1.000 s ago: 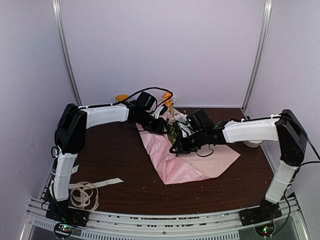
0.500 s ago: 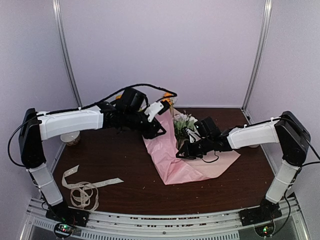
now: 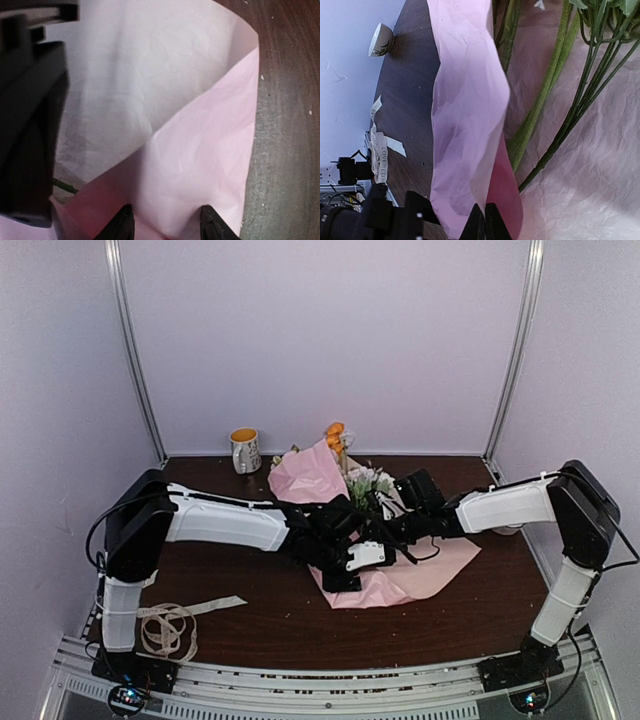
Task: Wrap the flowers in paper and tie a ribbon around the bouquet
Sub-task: Fold the one-fourth-folded wrapping paper at the center of the board.
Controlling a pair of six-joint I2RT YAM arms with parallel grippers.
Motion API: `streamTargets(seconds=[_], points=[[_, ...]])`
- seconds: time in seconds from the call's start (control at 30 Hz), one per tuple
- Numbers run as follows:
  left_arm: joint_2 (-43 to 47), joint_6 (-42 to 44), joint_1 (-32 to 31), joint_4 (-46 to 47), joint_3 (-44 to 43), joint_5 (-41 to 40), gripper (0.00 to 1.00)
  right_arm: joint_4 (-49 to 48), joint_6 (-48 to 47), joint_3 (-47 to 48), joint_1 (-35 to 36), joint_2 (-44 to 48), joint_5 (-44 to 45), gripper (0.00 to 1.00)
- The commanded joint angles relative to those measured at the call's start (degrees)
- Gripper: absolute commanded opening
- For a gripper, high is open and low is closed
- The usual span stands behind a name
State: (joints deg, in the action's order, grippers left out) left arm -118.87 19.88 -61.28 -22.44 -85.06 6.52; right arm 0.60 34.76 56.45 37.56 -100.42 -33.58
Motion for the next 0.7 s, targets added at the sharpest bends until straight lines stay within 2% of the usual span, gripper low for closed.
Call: streamTargets(seconds=[0.0,0.43,0.67], points=[[-4.85,0.85,-1.23,-7.42,-4.34,-2.42,0.46,1.92,-1.11,1.32,-0.74,0.22,1.13,0.0],[-0.16,-0.62,-2.09,-4.44,5.88,6.23,0.46,6.74,-6.91,3.56,-2.96,-5.06,4.27,0.0],[9.82,-1.07,-1.97,-0.08,7.35,13.95,0.58,6.76,-7.8,4.27,-3.37,-6.12,3.52,0.0]])
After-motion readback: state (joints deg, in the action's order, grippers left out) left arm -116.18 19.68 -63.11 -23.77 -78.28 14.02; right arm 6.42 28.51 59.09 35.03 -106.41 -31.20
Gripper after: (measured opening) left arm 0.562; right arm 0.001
